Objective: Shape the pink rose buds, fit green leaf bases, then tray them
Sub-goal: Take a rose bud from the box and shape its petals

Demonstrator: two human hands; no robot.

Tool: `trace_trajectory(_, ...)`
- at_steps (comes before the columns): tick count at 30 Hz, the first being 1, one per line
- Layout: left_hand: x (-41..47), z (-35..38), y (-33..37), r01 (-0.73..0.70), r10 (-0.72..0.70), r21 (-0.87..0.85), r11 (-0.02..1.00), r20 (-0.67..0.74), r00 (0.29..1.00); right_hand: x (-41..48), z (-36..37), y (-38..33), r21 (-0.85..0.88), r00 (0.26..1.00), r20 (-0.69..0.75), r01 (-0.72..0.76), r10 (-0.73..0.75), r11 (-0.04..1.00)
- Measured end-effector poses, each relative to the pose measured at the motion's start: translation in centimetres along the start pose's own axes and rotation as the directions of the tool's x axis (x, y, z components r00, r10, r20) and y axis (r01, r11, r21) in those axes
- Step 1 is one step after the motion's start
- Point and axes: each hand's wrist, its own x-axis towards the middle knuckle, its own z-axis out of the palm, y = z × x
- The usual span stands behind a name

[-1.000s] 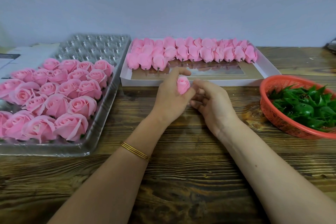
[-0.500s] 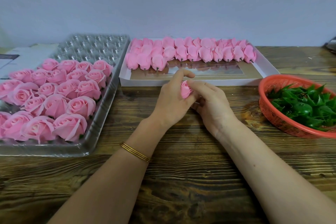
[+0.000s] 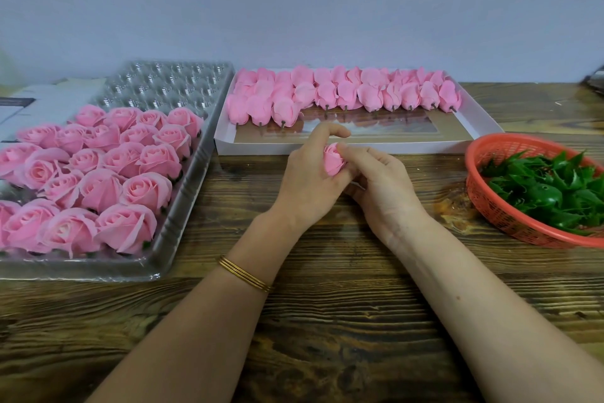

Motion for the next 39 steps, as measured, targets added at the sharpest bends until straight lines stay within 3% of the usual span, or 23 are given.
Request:
trace_trajectory(17, 0.0, 0.0, -0.2, 0.012, -0.012, -0.027, 1.0, -0.025, 1.0, -0.1, 0.2, 0.1, 0.044, 1.0, 0.026, -0.002, 0.001, 0.999)
trace_trajectory(23, 0.6, -0.2, -0.5, 0.114, -0.138, -0.167, 0.979, -0.144, 0.98, 0.6, -0.1, 0.4, 0.1, 0.994, -0.084, -0.061, 0.069, 0.993)
trace_trajectory(31, 0.9, -0.2, -0.2, 0.213, -0.323, -0.474, 0.854, -0.163, 0.932, 0.0, 0.1, 1.3, -0.346, 0.997, -0.039, 0.05, -0.068, 0.937)
trace_trajectory(39, 0.7, 0.2, 0.8, 0.291, -0.427, -0.656, 0.697, -0.053, 0.903, -0.4, 0.8, 1.8, -0.389, 0.971, 0.114, 0.238, -0.21, 0.89)
